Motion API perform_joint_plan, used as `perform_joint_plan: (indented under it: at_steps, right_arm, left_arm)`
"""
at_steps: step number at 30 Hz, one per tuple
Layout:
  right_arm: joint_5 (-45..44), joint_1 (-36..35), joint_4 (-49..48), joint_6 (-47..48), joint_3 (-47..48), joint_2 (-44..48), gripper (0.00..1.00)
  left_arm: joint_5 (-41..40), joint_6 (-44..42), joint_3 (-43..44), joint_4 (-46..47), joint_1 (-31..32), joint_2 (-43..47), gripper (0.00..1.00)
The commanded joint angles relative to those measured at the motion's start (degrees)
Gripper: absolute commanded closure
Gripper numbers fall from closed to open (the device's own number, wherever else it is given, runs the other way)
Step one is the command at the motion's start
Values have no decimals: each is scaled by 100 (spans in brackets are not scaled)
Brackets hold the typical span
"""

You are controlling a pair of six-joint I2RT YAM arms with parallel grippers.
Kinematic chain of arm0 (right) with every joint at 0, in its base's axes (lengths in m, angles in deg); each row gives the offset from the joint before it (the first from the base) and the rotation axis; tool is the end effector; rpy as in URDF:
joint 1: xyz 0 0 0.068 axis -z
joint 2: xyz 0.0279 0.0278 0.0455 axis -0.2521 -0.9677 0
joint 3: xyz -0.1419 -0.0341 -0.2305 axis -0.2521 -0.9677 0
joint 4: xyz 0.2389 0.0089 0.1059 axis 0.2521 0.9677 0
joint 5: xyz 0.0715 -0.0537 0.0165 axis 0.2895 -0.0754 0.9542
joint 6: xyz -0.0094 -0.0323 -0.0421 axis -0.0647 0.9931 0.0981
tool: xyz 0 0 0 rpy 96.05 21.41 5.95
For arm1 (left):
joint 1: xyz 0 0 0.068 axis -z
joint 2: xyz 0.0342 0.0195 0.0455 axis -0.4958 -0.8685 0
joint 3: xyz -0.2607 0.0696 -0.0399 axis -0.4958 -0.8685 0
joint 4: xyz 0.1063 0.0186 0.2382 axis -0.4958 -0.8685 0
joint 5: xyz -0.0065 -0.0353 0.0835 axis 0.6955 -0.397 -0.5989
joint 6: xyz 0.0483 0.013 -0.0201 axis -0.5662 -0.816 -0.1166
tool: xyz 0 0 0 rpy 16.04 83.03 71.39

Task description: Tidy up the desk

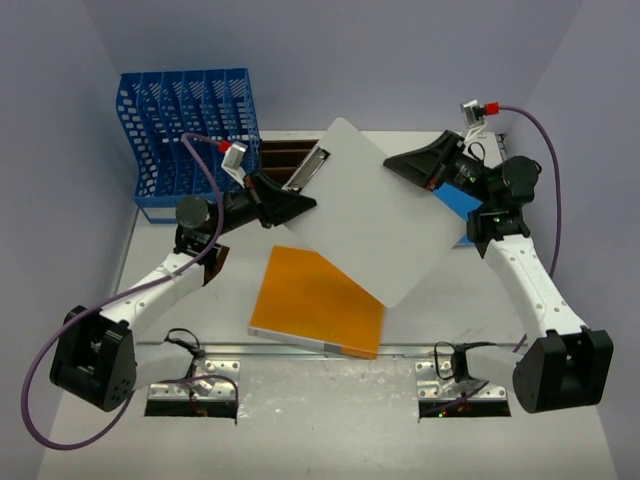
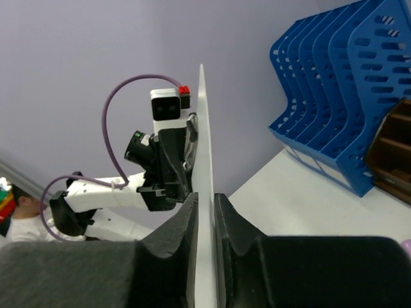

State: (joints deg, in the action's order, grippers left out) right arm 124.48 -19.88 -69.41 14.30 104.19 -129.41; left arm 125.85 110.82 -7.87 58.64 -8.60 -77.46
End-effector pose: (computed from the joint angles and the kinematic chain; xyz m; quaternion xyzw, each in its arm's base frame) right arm 0.2570 0.0526 0.4004 -0.0706 0.6012 0.6541 0.4536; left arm 0.2314 -0.1159 0.3406 0.1595 0.5608 -0.6459 0.4928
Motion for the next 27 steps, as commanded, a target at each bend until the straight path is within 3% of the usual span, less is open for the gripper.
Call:
perform_joint_plan:
  at_steps: [1, 2, 5, 6, 8, 14, 18, 19, 22, 27]
  right_arm:
    - [245, -140, -98, 168, 34, -33, 82]
    - [314, -140, -71, 168, 34, -50, 59]
    - [447, -123, 286, 552, 122, -77, 17]
    - [438, -105, 411, 711, 148, -51, 1]
    - [386, -70, 761, 1202, 219, 37, 1]
    - [-18, 185, 2106, 2749, 491, 230, 1]
    - [-676, 194, 3100, 4112, 606, 362, 1]
    - [-765, 194, 3371, 4575, 579, 397, 1]
    - [-942, 194, 3628, 5201, 360, 529, 1]
    - [-977, 194, 3805, 5801, 35, 687, 1]
  left_arm:
    - [-11, -182, 358, -403, -55, 241, 100]
    - [68, -374, 385, -736, -82, 337, 100]
    - [173, -848, 534, -1439, -257, 600, 100]
    - [183, -1486, 822, -2382, -310, 654, 100]
    - [0, -2636, 1166, -4007, -460, 838, 100]
    - [-1028, -4274, 2166, -6559, -1294, 1410, 100]
    - [-2468, -5033, 3213, -7882, -1506, 1332, 100]
    - [-3150, -5251, 3485, -8311, -1523, 1218, 100]
    - [-4269, -5560, 4417, -8622, -1664, 1051, 100]
    - [-5405, -6123, 5762, -8570, -1884, 787, 100]
